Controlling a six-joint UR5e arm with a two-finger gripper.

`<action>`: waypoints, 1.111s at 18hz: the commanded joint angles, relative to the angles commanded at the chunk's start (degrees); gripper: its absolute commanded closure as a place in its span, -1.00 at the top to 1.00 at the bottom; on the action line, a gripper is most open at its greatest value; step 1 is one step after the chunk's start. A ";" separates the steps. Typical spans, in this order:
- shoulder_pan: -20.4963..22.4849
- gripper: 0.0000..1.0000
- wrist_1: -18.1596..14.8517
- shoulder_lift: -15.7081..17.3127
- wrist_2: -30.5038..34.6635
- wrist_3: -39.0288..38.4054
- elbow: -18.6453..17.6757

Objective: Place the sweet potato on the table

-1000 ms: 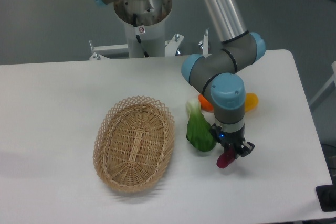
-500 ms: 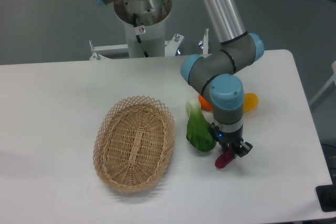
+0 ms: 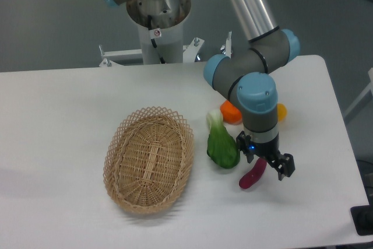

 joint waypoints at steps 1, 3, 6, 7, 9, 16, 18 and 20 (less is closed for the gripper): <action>0.09 1.00 -0.09 0.44 0.17 -0.09 1.23; 0.26 1.00 -0.88 1.75 0.44 0.09 2.29; 2.37 1.00 -5.51 4.74 0.53 1.05 2.99; 2.63 1.00 -8.32 5.45 0.44 1.23 4.22; 2.99 1.00 -14.38 5.98 0.44 3.15 7.46; 10.62 1.00 -28.90 9.76 -3.34 22.65 9.68; 12.12 1.00 -31.54 9.93 -3.51 25.56 9.59; 12.74 1.00 -32.52 10.55 -3.86 26.80 9.59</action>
